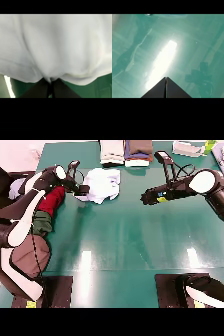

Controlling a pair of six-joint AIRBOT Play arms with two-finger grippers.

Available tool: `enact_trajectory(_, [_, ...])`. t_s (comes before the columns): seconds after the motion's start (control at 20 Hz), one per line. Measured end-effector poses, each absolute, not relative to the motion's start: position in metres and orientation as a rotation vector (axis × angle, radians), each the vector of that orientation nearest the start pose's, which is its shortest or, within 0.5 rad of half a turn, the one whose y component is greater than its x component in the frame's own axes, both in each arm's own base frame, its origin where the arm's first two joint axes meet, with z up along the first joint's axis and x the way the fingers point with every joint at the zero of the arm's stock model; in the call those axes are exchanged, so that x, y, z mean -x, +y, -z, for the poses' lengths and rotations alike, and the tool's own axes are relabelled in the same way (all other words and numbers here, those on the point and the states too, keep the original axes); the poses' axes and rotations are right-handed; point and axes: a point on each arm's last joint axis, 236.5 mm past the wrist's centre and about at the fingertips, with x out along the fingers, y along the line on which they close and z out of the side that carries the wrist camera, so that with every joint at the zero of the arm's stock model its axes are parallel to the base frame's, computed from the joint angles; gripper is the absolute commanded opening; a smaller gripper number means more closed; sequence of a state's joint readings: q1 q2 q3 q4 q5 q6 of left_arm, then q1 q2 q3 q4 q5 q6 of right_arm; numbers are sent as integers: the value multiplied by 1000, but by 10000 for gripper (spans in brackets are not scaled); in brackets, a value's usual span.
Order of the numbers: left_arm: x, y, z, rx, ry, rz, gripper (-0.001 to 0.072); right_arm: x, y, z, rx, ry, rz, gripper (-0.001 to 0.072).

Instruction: Fold the shirts.

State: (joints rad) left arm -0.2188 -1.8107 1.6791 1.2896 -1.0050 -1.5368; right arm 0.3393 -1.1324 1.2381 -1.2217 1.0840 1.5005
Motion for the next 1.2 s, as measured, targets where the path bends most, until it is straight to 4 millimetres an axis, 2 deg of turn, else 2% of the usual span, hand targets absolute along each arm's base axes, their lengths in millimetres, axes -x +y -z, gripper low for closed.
enact_trajectory(0.1, [-532, -172, -4, 101, 1084, 344, 26, -359, 203, -129, -66, 981, -556, 18])
enact_trajectory(0.15, [-538, -171, -32, 84, 1023, 350, 25, -360, 203, -140, -62, 965, -561, 19])
enact_trajectory(0.2, [-542, -170, -65, 61, 956, 359, 25, -362, 204, -154, -58, 941, -568, 18])
enact_trajectory(0.3, [-541, -167, -149, 18, 785, 384, 26, -366, 206, -188, -53, 873, -581, 18])
enact_trajectory(0.4, [-521, -163, -238, -26, 609, 410, 25, -369, 207, -226, -50, 790, -593, 18])
enact_trajectory(0.5, [-486, -160, -312, -56, 461, 443, 25, -371, 208, -264, -49, 706, -603, 18])
enact_trajectory(0.55, [-465, -161, -342, -68, 403, 469, 25, -370, 207, -283, -50, 662, -608, 18])
enact_trajectory(0.65, [-430, -168, -374, -83, 347, 536, 25, -369, 205, -315, -43, 585, -608, 18])
enact_trajectory(0.75, [-399, -185, -390, -76, 321, 636, 25, -367, 198, -341, -27, 521, -592, 18])
enact_trajectory(0.85, [-378, -209, -386, -73, 337, 737, 26, -366, 190, -362, -8, 470, -567, 18])
enact_trajectory(0.95, [-360, -241, -364, -80, 389, 843, 26, -366, 184, -375, -1, 437, -546, 18])
enact_trajectory(1.05, [-345, -275, -328, -98, 465, 939, 29, -365, 181, -380, 1, 426, -535, 18])
enact_trajectory(1.1, [-340, -290, -308, -115, 503, 980, 223, -365, 180, -380, 3, 424, -531, 18])
enact_trajectory(1.15, [-334, -307, -287, -127, 546, 1022, 516, -366, 179, -380, 4, 425, -527, 18])
enact_trajectory(1.2, [-330, -319, -269, -140, 582, 1051, 577, -366, 179, -379, 4, 429, -525, 18])
